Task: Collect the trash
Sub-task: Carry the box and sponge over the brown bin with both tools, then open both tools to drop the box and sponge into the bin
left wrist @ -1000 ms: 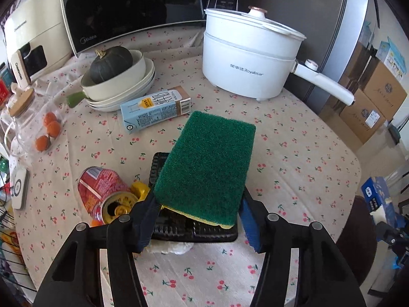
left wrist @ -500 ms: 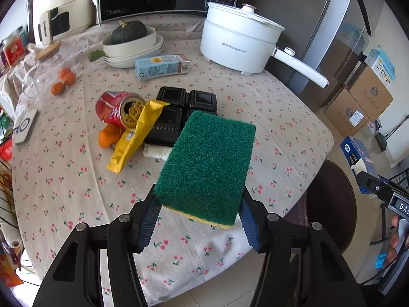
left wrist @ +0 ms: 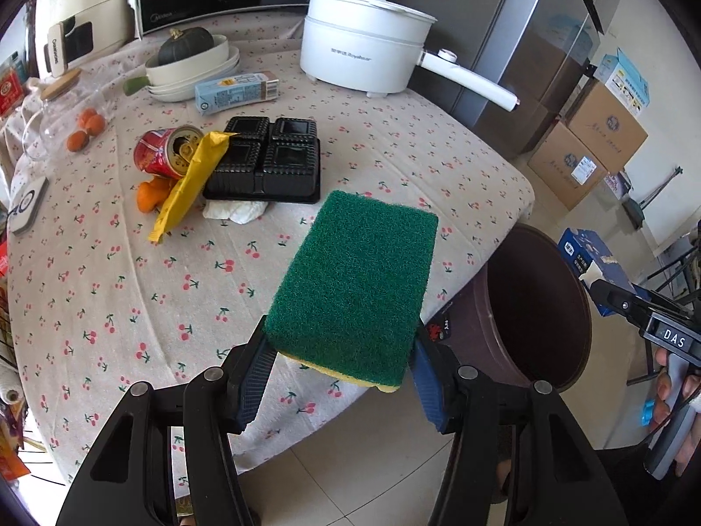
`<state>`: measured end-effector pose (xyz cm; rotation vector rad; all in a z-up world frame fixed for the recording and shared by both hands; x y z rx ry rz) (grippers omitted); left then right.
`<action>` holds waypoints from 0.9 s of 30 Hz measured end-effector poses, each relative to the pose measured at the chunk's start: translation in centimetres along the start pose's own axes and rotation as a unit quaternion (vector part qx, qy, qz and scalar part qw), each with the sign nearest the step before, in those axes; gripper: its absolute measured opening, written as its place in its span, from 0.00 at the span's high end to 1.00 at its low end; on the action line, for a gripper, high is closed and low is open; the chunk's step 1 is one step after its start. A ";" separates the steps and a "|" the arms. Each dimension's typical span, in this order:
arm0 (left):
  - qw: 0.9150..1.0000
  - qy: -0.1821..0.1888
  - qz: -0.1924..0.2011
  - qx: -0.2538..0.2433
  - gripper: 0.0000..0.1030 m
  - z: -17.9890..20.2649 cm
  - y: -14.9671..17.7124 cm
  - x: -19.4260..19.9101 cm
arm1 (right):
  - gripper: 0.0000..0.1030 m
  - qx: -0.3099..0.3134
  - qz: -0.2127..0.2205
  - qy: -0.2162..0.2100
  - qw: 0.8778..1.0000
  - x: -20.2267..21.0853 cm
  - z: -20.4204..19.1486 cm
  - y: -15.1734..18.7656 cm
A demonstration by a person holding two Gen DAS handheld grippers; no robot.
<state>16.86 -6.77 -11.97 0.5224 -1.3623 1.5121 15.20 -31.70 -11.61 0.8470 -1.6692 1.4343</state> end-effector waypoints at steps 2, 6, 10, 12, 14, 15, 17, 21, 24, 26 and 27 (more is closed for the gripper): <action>1.000 0.002 -0.003 -0.009 0.41 0.9 0.2 -0.3 | 0.34 -0.002 -0.002 0.006 1.000 0.0 1.0 0.6; 1.000 0.010 -0.010 -0.025 0.41 3.0 0.5 -1.2 | 0.34 -0.016 -0.008 0.021 1.000 -0.1 3.7 1.8; 0.998 0.017 -0.020 -0.050 0.41 5.7 1.0 -2.3 | 0.36 -0.030 -0.012 0.032 0.999 0.0 6.4 2.9; 0.998 0.021 -0.024 -0.063 0.41 7.2 1.1 -3.0 | 0.38 -0.035 -0.013 0.039 0.999 0.0 7.6 3.3; 0.996 0.029 -0.028 -0.078 0.41 8.9 1.3 -3.7 | 0.41 -0.036 -0.016 0.045 0.998 -0.1 8.7 3.9; 0.995 0.032 -0.029 -0.088 0.41 9.9 1.4 -4.1 | 0.43 -0.036 -0.019 0.048 0.998 -0.2 9.2 4.1; 0.993 0.037 -0.033 -0.104 0.41 11.7 1.6 -4.9 | 0.44 -0.047 -0.026 0.051 0.997 -0.4 10.4 4.7; 0.990 0.048 -0.044 -0.129 0.41 14.8 2.4 -6.4 | 0.44 -0.059 -0.028 0.052 0.996 -0.2 12.0 5.1; 0.987 0.052 -0.051 -0.145 0.41 16.6 3.0 -7.5 | 0.44 -0.064 -0.030 0.054 0.996 -0.2 13.0 5.5; 0.985 0.053 -0.055 -0.153 0.41 17.5 3.2 -8.3 | 0.44 -0.067 -0.033 0.056 0.996 -0.3 13.5 5.7; 0.985 0.055 -0.056 -0.156 0.41 17.9 3.4 -8.5 | 0.44 -0.068 -0.035 0.057 0.996 -0.3 13.6 5.8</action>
Point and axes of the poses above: each gripper's, at about its wrist camera, not at the fingertips, and x roughly against the way its jaws point, z to its right, y to its underside, the point moved 10 cm from there along -x, roughly the way its jaws point, and after that the axes turned 7 degrees about y, right-handed, at the moved point
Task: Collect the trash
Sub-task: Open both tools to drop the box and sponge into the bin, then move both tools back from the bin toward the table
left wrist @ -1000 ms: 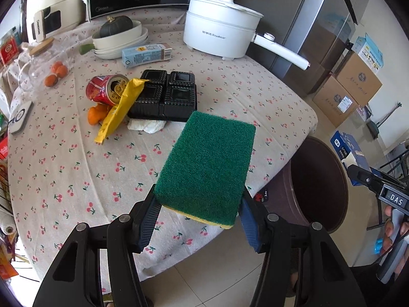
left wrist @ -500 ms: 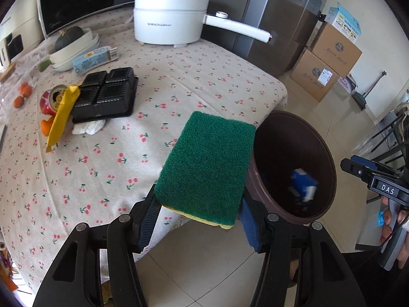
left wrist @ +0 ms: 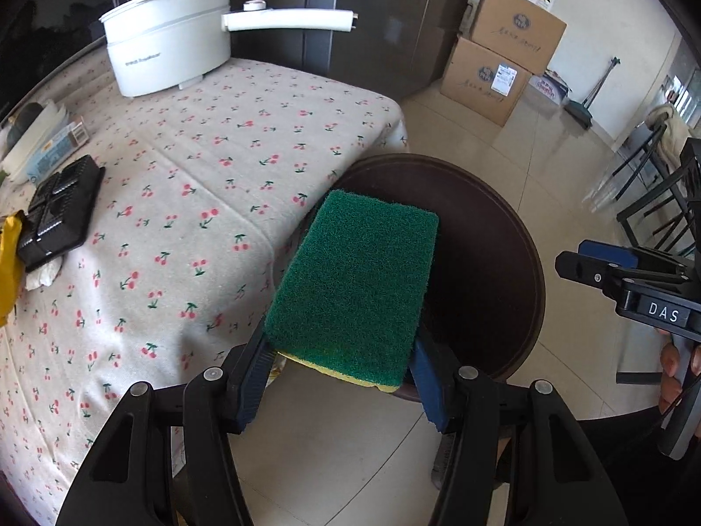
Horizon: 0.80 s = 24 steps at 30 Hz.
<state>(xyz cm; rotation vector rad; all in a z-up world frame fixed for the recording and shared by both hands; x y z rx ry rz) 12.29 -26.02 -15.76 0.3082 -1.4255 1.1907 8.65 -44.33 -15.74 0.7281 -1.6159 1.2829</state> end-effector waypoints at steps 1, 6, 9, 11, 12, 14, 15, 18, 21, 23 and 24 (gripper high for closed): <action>1.000 0.002 -0.001 -0.003 0.41 0.3 -0.1 -0.3 | 0.44 -0.001 -0.002 0.001 1.000 -0.1 0.2 0.1; 1.000 -0.009 0.014 -0.026 0.24 1.5 -1.1 -1.0 | 0.44 -0.004 -0.006 0.004 1.000 -0.4 1.1 0.2; 1.000 -0.007 0.014 -0.022 0.20 1.5 -1.3 -1.3 | 0.44 -0.009 -0.008 0.004 1.000 -0.5 1.4 0.2; 1.000 -0.007 0.008 -0.019 0.20 1.4 -1.2 -1.5 | 0.44 -0.012 -0.008 0.003 1.000 -0.5 1.6 0.2; 1.000 -0.007 0.007 -0.019 0.20 1.3 -1.1 -1.6 | 0.44 -0.012 -0.008 0.003 1.000 -0.5 1.6 0.2; 1.000 -0.010 0.004 -0.020 0.20 1.0 -1.0 -1.6 | 0.44 -0.012 -0.008 0.004 1.000 -0.5 1.6 0.1; 1.000 -0.012 0.004 -0.020 0.20 0.9 -1.0 -1.5 | 0.44 -0.012 -0.008 0.003 1.000 -0.5 1.6 0.1; 1.000 -0.019 0.004 -0.015 0.20 0.0 -0.9 -1.3 | 0.44 -0.013 -0.008 0.002 1.000 -0.5 1.5 0.1; 1.000 -0.023 0.005 -0.001 0.20 -1.2 -0.7 -0.8 | 0.44 -0.014 -0.007 -0.001 1.000 -0.3 1.4 0.0; 1.000 -0.027 0.005 0.011 0.20 -2.1 -0.5 -0.4 | 0.44 -0.014 -0.007 -0.002 1.000 -0.3 1.3 -0.1; 0.999 -0.029 0.003 0.017 0.20 -2.6 -0.4 -0.2 | 0.44 -0.014 -0.007 -0.002 1.000 -0.4 1.1 -0.2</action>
Point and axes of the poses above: each gripper's, at about its wrist camera, not at the fingertips, and x roughly against the way its jaws point, z to its right, y to its underside, the point moved 10 cm from there along -x, roughly the way its jaws point, and after that the axes turned 7 degrees about y, right-handed, at the moved point
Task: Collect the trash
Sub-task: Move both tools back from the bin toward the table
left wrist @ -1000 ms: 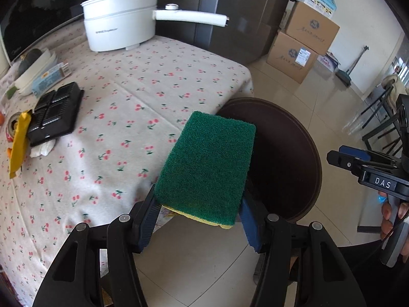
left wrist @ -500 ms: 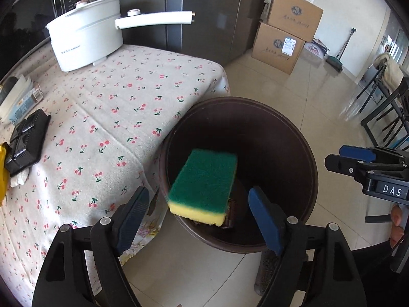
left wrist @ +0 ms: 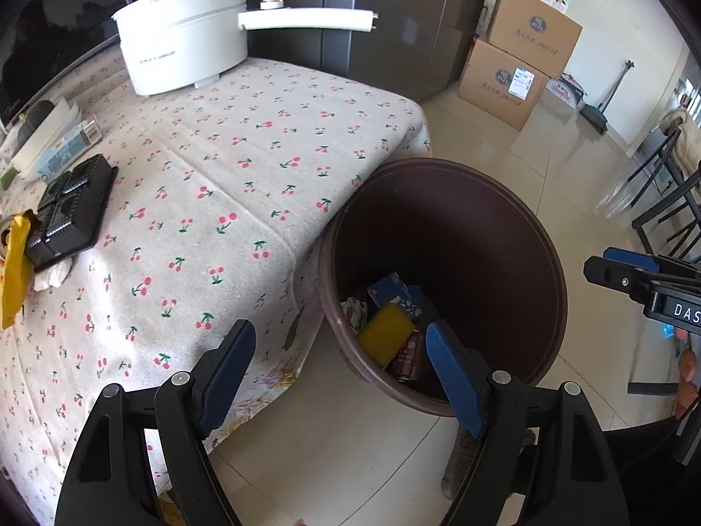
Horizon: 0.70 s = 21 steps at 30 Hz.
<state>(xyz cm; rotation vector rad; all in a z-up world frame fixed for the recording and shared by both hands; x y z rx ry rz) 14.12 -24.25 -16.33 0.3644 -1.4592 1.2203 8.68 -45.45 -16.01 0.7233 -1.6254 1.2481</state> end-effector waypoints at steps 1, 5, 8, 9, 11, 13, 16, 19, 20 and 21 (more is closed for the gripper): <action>1.000 -0.002 -0.001 0.006 0.20 -0.5 0.1 0.2 | 0.44 0.000 -0.001 0.000 1.000 0.0 -0.1 -0.1; 1.000 -0.012 0.004 0.021 0.18 -2.5 0.3 1.4 | 0.39 -0.007 -0.003 0.001 1.000 -0.1 -0.6 -0.3; 0.999 -0.024 0.011 0.032 0.13 -4.1 0.5 2.5 | 0.27 -0.010 -0.001 -0.001 1.000 0.1 -1.0 -0.6; 0.999 -0.027 0.014 0.037 0.12 -4.7 0.6 2.9 | 0.24 -0.010 0.002 -0.002 1.000 0.2 -1.3 -0.7; 0.998 -0.035 0.019 0.048 0.09 -5.9 0.8 3.6 | 0.19 -0.003 0.005 -0.003 1.000 0.4 -2.0 -1.0; 0.997 -0.041 0.022 0.060 0.07 -7.2 1.2 4.3 | 0.16 0.010 0.011 -0.001 1.000 0.6 -3.3 -1.5; 0.995 -0.049 0.026 0.080 0.06 -9.0 1.8 5.2 | 0.10 0.024 0.014 0.005 1.000 0.7 -4.7 -1.9; 0.993 -0.057 0.029 0.098 0.05 -11.0 2.5 6.2 | 0.06 0.033 0.017 0.008 0.999 0.7 -5.7 -2.2; 0.992 -0.061 0.031 0.103 0.04 -11.7 2.8 6.5 | 0.06 0.038 0.018 0.007 0.999 0.8 -6.3 -2.3; 0.992 -0.065 0.033 0.107 0.04 -12.3 3.1 6.9 | 0.05 0.043 0.019 0.006 0.999 0.8 -6.9 -2.3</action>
Point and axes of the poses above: each gripper's, at about its wrist camera, not at the fingertips, and x roughly against the way its jaws point, z to its right, y to its underside, the point moved 10 cm from there along -x, roughly the way its jaws point, and after that the axes turned 7 degrees about y, right-handed, at the moved point
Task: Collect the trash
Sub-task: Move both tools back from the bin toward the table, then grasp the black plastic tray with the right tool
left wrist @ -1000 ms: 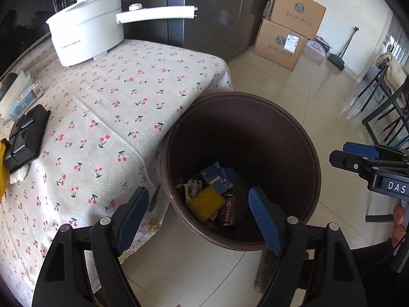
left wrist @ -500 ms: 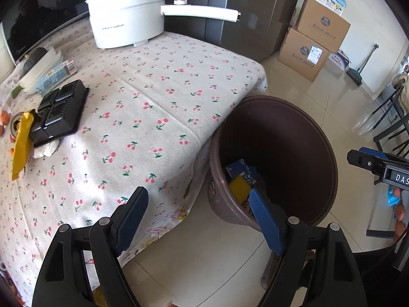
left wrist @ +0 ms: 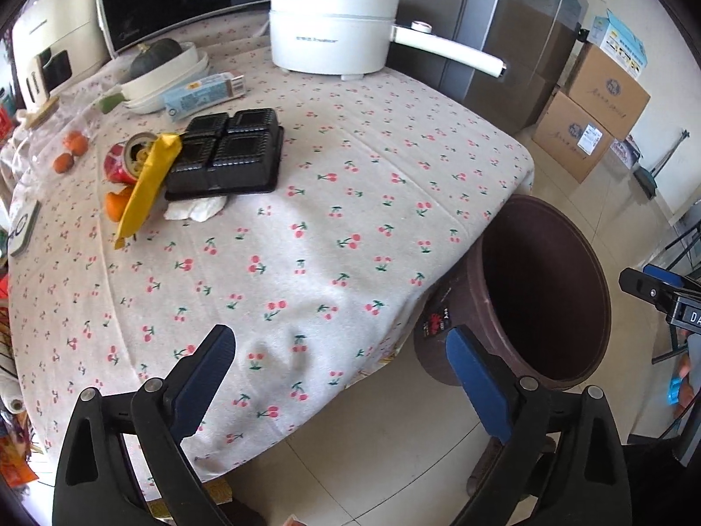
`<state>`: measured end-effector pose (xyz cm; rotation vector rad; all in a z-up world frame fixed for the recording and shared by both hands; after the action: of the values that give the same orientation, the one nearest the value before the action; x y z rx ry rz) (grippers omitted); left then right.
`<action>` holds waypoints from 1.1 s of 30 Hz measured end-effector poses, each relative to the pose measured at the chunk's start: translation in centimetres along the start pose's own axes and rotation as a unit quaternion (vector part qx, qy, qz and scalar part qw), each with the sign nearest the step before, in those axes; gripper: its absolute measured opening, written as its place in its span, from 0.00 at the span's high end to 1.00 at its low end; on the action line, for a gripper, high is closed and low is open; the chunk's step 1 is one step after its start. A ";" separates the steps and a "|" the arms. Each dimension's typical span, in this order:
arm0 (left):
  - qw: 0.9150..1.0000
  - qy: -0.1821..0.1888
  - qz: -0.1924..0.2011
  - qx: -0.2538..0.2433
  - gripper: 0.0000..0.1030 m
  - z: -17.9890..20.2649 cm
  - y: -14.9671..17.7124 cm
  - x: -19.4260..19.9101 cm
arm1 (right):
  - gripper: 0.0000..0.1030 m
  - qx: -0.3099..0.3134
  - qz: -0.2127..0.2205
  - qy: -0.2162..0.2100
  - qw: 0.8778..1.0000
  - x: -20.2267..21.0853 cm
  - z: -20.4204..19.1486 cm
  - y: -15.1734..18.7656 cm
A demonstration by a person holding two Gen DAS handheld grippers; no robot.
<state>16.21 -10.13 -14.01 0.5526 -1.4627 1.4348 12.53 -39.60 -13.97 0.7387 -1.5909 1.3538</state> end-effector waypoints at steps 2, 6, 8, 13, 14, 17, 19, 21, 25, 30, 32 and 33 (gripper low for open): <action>1.000 -0.008 0.004 0.007 0.03 -1.4 0.2 0.6 | 0.04 0.010 0.002 -0.001 1.000 0.1 -1.1 -0.2; 0.999 -0.022 0.013 0.023 0.00 -3.9 0.7 1.7 | 0.04 0.028 0.002 -0.005 1.000 0.1 -3.6 -0.5; 0.999 -0.027 0.016 0.031 0.00 -5.1 1.0 2.2 | 0.04 0.037 0.001 -0.007 0.999 0.1 -4.8 -0.6; 0.998 -0.037 0.021 0.053 0.00 -8.2 1.7 3.4 | 0.04 0.060 0.001 -0.010 0.998 -0.1 -8.1 -0.9; 0.997 -0.039 0.022 0.057 0.00 -8.8 1.8 3.7 | 0.04 0.069 0.002 -0.012 0.998 -0.1 -9.3 -1.1; 0.996 -0.045 0.025 0.070 0.00 -10.5 2.1 4.3 | 0.04 0.077 0.002 -0.015 0.997 -0.1 -10.7 -1.3; 0.995 -0.048 0.028 0.079 0.00 -11.8 2.3 4.9 | 0.04 0.086 0.004 -0.019 0.996 -0.1 -12.2 -1.5; 0.994 -0.054 0.030 0.090 0.00 -13.0 2.5 5.4 | 0.04 0.093 0.005 -0.023 0.995 -0.1 -13.7 -1.8; 0.991 -0.064 0.028 0.115 0.00 -16.0 3.1 6.1 | 0.04 0.105 0.006 -0.032 0.994 -0.2 -16.7 -2.3; 0.986 -0.070 0.023 0.152 0.00 -19.6 3.7 6.7 | 0.04 0.117 0.006 -0.044 0.992 -0.5 -20.6 -2.9; 0.984 -0.073 0.021 0.161 0.00 -20.7 3.8 6.8 | 0.04 0.123 0.007 -0.049 0.991 -0.8 -22.2 -3.2; 0.983 -0.073 0.020 0.165 0.00 -21.2 3.9 6.8 | 0.04 0.128 0.006 -0.051 0.990 -1.1 -23.3 -3.3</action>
<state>16.77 12.50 -13.74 0.8530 -1.3607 1.7121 21.62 -17.90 -13.43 0.9683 -1.5179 1.5685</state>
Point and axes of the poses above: each gripper's, at about its wrist camera, not at the fingertips, and x roughly against the way its jaws point, z to its right, y to its underside, the point moved 10 cm from there along -x, roughly the way its jaws point, and after that the axes turned 7 degrees about y, right-handed, at the moved point
